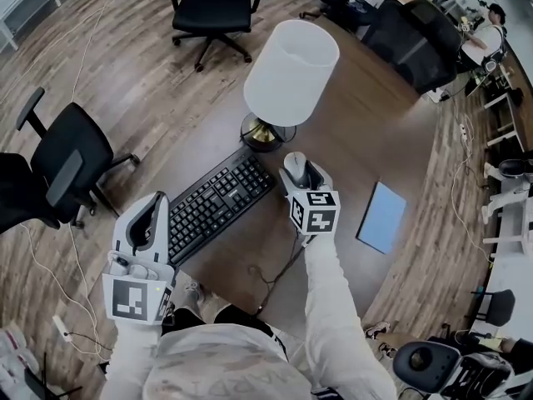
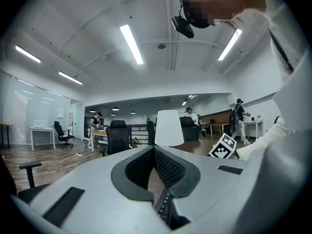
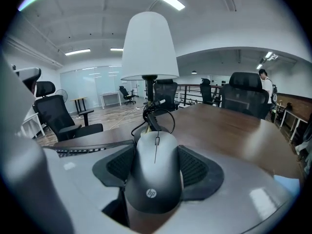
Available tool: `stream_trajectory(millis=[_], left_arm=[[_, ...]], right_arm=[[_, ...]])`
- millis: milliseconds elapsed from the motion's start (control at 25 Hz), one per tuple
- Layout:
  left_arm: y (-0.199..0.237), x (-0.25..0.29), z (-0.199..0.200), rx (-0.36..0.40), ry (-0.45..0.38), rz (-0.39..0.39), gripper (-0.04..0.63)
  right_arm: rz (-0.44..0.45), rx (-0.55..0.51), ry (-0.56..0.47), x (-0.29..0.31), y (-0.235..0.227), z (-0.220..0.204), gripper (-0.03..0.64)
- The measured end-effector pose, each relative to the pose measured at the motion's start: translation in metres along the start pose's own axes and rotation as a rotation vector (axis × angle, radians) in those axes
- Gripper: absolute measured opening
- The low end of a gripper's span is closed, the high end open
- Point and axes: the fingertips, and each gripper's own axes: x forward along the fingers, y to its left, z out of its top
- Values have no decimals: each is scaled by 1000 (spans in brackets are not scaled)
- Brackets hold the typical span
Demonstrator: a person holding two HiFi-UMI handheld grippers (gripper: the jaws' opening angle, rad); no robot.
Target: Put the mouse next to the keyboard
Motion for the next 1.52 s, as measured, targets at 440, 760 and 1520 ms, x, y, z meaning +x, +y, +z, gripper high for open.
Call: stream_trajectory(millis=[440,760,1520], left_arm=[[0,-2,-13,7,40,29,6],[5,-3,-24,10,66,47,6],[12,-22,-27,21,84,103,6]], right_arm=[[-3,-16,102,45,-15,-25,301],[-6,-28,187,71,-19,-43,301],[-6,-8,248,87,-20,-57,307]])
